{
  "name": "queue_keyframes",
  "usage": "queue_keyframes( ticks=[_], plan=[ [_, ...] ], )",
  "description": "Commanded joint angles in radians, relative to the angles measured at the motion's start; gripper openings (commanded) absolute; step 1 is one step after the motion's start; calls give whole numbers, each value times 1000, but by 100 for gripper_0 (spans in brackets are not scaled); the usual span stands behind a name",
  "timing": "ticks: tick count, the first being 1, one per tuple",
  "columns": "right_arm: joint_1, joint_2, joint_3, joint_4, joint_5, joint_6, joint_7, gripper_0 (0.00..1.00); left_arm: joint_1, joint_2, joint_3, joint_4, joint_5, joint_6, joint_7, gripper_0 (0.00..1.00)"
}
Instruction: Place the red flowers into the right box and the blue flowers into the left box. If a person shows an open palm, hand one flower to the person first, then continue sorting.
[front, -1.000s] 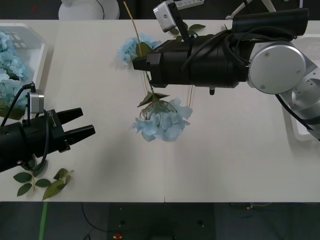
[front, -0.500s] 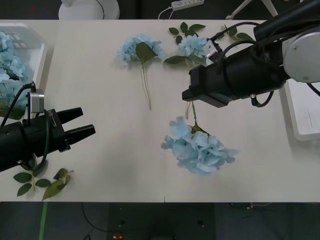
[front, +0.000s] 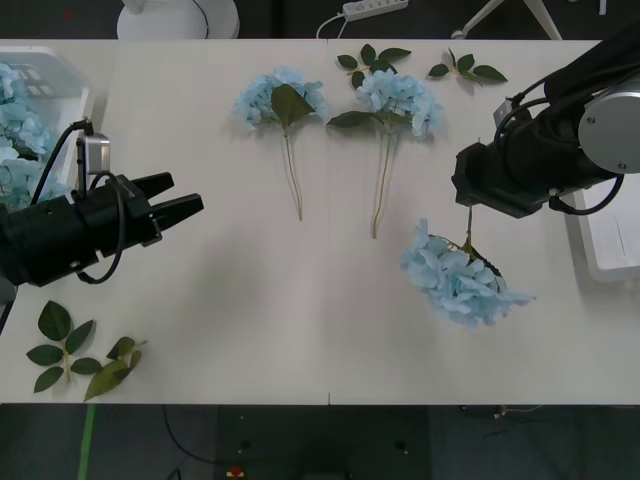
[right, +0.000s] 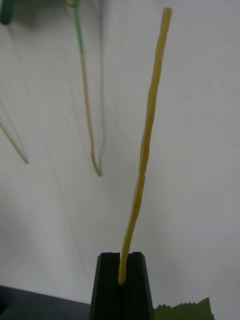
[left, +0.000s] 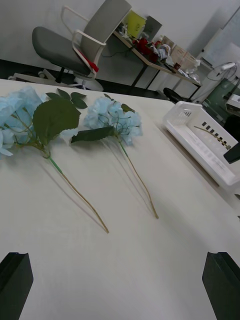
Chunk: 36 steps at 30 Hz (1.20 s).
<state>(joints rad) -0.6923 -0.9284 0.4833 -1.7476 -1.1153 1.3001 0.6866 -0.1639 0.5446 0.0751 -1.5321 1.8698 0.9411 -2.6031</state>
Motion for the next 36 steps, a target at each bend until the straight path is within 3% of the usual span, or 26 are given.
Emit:
queue_keyframes(
  ticks=[1, 7, 17, 27, 31, 32, 33, 36],
  plan=[
    [48, -23, 23, 3, 100, -8, -73, 0, -118, -11, -101, 70, -9, -91, -94, 100],
    [56, -17, 126, 50, 177, -74, -243, 0, -250, -11, -173, 204, -70, -157, -48, 100],
    [56, 74, 159, 211, 161, -137, -309, 0, -457, -32, -253, 340, -311, -157, 302, 100],
    [56, 85, 264, 301, 216, -303, -320, 0, -628, -89, -411, 394, -643, -157, 920, 100],
    [56, 85, 264, 306, 212, -306, -320, 0, -683, -115, -475, 414, -787, -157, 1112, 100],
    [56, 85, 265, 306, 213, -308, -320, 2, -703, -121, -502, 428, -824, -157, 1158, 100],
    [56, 85, 265, 306, 215, -306, -320, 10, -720, -127, -520, 438, -847, -157, 1190, 100],
    [56, 85, 264, 306, 213, -306, -322, 49, -784, -149, -587, 506, -917, -157, 1298, 100]
  ],
)
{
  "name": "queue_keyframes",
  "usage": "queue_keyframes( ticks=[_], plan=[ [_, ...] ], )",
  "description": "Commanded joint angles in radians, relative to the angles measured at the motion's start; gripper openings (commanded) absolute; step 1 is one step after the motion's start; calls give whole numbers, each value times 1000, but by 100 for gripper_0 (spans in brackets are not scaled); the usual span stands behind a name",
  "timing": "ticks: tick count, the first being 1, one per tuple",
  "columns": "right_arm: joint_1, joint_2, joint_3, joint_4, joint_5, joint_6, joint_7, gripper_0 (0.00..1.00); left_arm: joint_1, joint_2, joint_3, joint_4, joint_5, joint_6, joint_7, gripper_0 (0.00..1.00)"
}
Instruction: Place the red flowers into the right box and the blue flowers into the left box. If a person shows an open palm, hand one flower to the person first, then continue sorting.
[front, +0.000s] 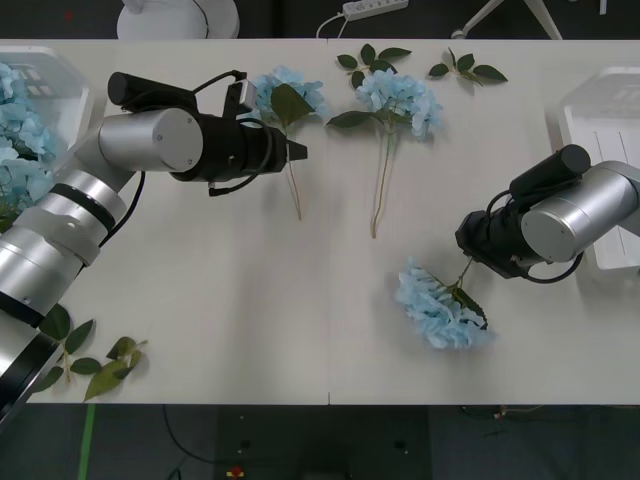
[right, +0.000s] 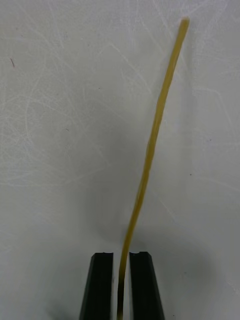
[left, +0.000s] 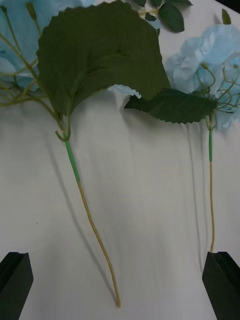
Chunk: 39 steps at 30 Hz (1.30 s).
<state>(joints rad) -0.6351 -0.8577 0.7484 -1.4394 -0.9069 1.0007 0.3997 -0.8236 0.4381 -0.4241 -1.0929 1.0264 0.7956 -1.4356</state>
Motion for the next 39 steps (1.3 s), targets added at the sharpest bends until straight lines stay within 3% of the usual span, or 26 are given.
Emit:
queue_keyframes(
  ticks=[1, 3, 5, 9, 20, 30, 33, 39],
  plan=[
    [-2, 11, -3, -3, 3, -7, -36, 56, -140, -48, -102, 85, -86, -12, 153, 100],
    [-2, 6, -9, -3, -3, -2, -32, 75, -175, -61, -134, 131, -118, -9, 198, 100],
    [-2, 0, -23, -9, -12, 15, -25, 87, -204, -70, -154, 165, -146, 16, 224, 100],
    [-2, -18, -69, -42, -44, 72, -13, 99, -250, -96, -180, 225, -183, 43, 225, 100],
    [-2, -63, -133, -154, -93, 156, 33, 100, -307, -148, -292, 366, -183, 47, 221, 100],
    [-5, -76, -118, -200, -35, 214, 165, 100, -305, -164, -349, 375, -192, 105, 212, 100],
    [-9, -95, -132, -231, -4, 196, 286, 100, -305, -171, -351, 380, -210, 109, 201, 100],
    [-14, -109, -284, -245, -27, 177, 898, 100, -305, -202, -351, 389, -374, 36, 178, 100]
  ],
)
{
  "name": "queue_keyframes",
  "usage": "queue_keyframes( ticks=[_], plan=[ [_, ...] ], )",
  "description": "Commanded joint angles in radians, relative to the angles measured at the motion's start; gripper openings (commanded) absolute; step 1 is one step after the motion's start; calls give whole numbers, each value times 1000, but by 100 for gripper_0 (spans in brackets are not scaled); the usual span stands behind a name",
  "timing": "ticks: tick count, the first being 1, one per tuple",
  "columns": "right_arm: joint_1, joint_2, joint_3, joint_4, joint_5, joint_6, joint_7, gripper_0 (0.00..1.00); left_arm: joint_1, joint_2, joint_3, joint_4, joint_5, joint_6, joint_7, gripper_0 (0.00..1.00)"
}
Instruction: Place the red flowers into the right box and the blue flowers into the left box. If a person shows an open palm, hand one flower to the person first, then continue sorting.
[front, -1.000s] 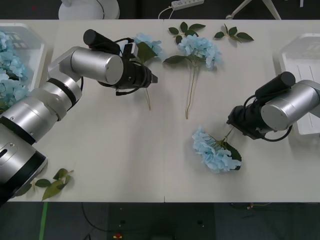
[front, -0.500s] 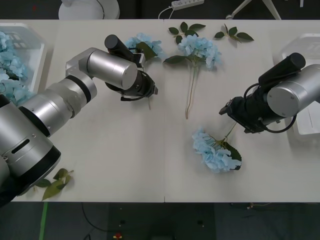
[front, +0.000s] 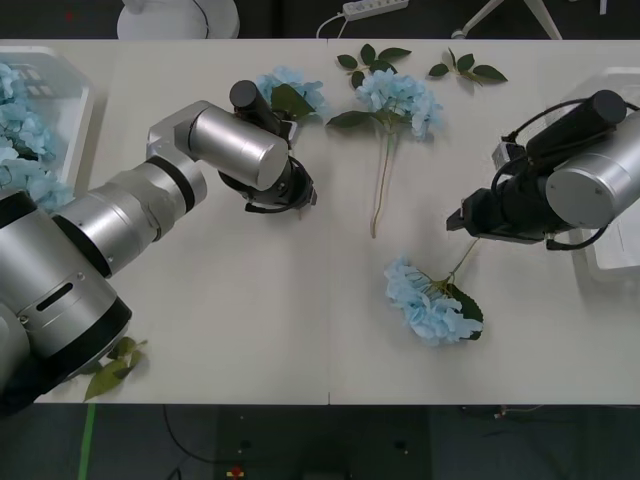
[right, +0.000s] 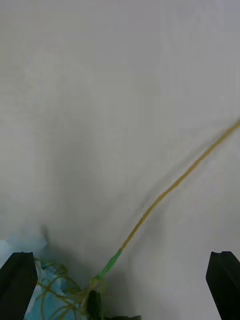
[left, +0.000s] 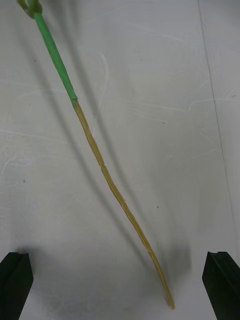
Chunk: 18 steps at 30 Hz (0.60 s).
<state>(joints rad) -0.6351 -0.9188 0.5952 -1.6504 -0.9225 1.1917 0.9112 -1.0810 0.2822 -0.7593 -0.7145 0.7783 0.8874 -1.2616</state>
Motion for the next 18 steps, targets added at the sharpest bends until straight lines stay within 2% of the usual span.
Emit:
queue_keyframes(
  ticks=[1, 5, 7, 17, 18],
  plan=[
    [-14, -48, -147, -35, -13, -14, 532, 100, -43, -54, -14, 10, -163, -84, 4, 100],
    [-14, -55, -163, -38, -13, -32, 989, 100, -17, -69, -14, 10, -260, -194, 14, 100],
    [-12, -61, -163, -38, -15, -37, 1141, 100, -5, -69, -15, 10, -271, -222, 18, 100],
    [6, -123, -158, -38, -15, -38, 1784, 100, 59, -69, -17, 10, -258, -242, 18, 100],
    [14, -130, -158, -38, -18, -43, 1794, 100, 64, -69, -17, 10, -260, -242, 18, 100]
  ],
)
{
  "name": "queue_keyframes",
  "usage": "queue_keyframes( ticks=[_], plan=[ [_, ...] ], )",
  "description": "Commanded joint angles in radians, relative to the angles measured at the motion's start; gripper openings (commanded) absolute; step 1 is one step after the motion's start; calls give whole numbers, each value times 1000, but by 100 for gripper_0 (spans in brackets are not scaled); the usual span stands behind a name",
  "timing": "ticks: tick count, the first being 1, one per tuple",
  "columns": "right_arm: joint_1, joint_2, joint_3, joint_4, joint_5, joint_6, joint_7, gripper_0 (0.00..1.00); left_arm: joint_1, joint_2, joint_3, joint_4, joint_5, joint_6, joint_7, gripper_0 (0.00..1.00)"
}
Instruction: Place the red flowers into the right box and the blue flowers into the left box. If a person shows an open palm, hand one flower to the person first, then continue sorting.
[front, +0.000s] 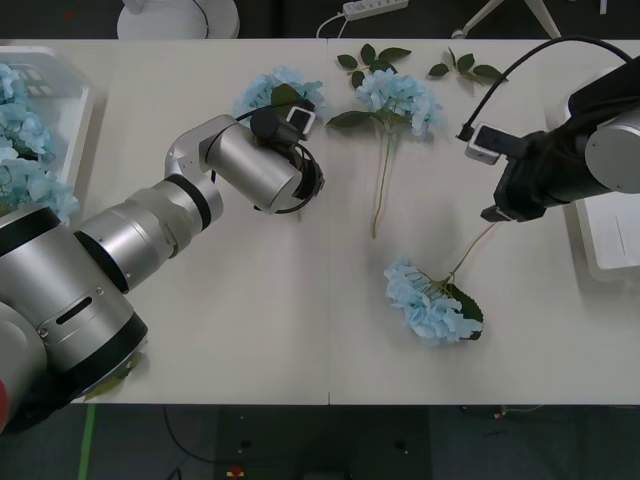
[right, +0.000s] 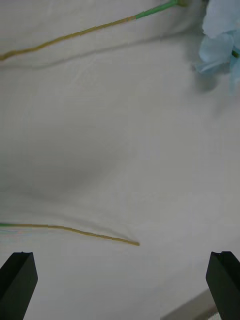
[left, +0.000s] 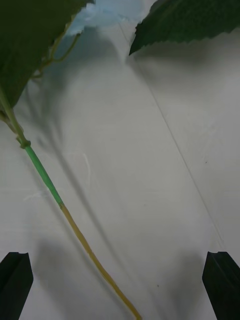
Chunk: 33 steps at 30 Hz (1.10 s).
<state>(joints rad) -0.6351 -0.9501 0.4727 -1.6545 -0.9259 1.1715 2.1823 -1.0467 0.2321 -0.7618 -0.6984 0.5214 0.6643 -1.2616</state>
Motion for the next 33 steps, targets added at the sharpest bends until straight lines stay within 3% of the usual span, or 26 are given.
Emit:
queue_keyframes(
  ticks=[1, 10, 11, 12, 13, 14, 25, 33],
  plan=[
    [23, -107, -36, -37, -19, -35, 523, 100, 34, -19, -14, -6, -3, -20, 16, 100],
    [204, -188, -26, -94, -30, -188, 523, 100, 37, -19, -53, 17, 3, -43, 27, 100],
    [232, -190, -19, -105, -1, -216, 523, 100, 37, -19, -65, 20, 6, -54, 27, 88],
    [245, -191, -13, -111, 18, -231, 523, 100, 37, -19, -70, 25, 9, -58, 27, 62],
    [261, -191, 0, -117, 42, -253, 523, 100, 39, -19, -77, 33, 12, -68, 28, 17],
    [264, -191, 10, -117, 53, -263, 523, 100, 39, -19, -80, 40, 15, -74, 30, 0],
    [258, -156, 99, -208, 148, -312, 523, 100, 39, -7, -108, 89, 12, -144, 30, 0],
    [153, -130, 238, -197, 220, -326, 523, 100, 51, 81, -108, 57, 8, -138, 18, 0]
  ],
)
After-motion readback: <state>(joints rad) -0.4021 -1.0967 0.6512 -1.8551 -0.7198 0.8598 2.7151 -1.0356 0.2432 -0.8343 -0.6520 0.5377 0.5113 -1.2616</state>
